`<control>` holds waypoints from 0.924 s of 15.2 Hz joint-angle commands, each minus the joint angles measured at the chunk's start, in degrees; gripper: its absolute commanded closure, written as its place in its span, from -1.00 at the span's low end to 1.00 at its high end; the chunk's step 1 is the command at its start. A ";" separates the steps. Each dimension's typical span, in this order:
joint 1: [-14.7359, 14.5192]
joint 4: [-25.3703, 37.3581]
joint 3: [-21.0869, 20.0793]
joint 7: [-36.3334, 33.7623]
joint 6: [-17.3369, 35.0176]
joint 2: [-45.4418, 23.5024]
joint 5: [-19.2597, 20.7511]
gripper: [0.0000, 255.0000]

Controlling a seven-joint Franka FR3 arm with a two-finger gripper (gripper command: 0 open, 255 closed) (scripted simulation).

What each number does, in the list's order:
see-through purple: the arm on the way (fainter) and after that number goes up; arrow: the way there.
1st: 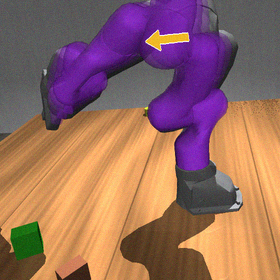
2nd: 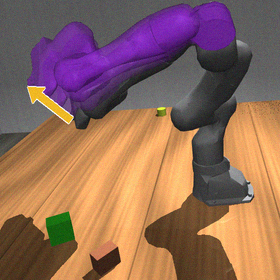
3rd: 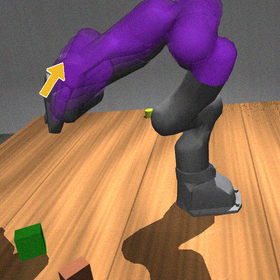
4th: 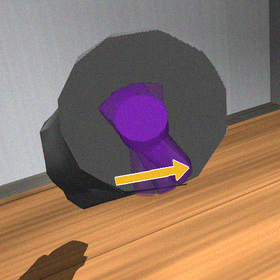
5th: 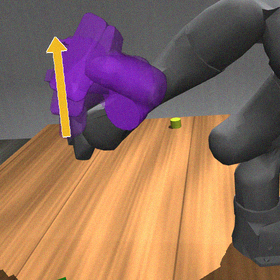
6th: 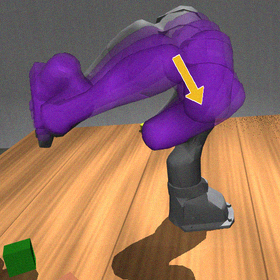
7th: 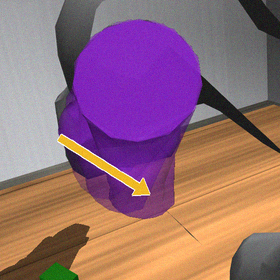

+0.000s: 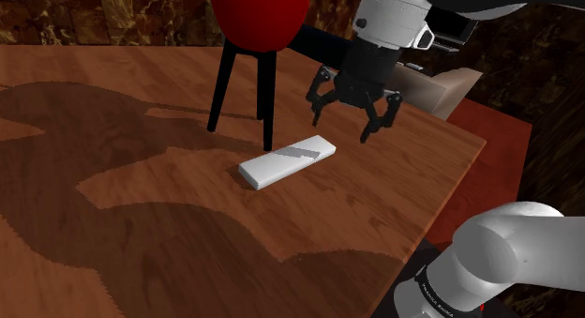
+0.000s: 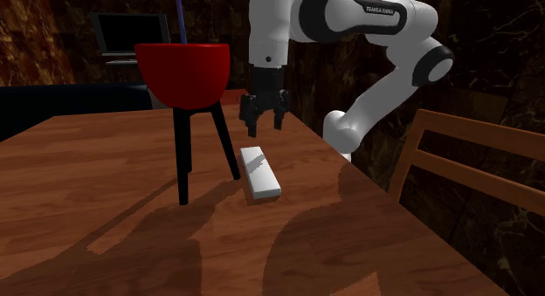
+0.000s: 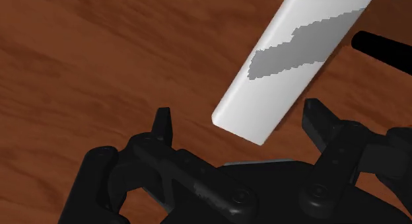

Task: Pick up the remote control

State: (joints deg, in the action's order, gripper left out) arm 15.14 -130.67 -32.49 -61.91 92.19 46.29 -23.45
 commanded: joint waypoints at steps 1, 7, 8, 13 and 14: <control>3.36 2.69 -5.35 -10.67 0.70 -2.71 -2.24 -1.00; 8.94 4.66 -13.41 -23.92 3.89 -6.66 -4.90 -1.00; 8.87 3.92 -13.68 -23.83 4.59 -6.59 -5.12 -1.00; 8.63 1.36 -14.71 -23.52 7.13 -6.47 -5.89 -1.00; 8.63 1.41 -14.69 -23.53 7.07 -6.46 -5.88 1.00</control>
State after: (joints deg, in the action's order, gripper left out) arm 23.80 -129.06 -47.12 -85.49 99.11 39.83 -29.28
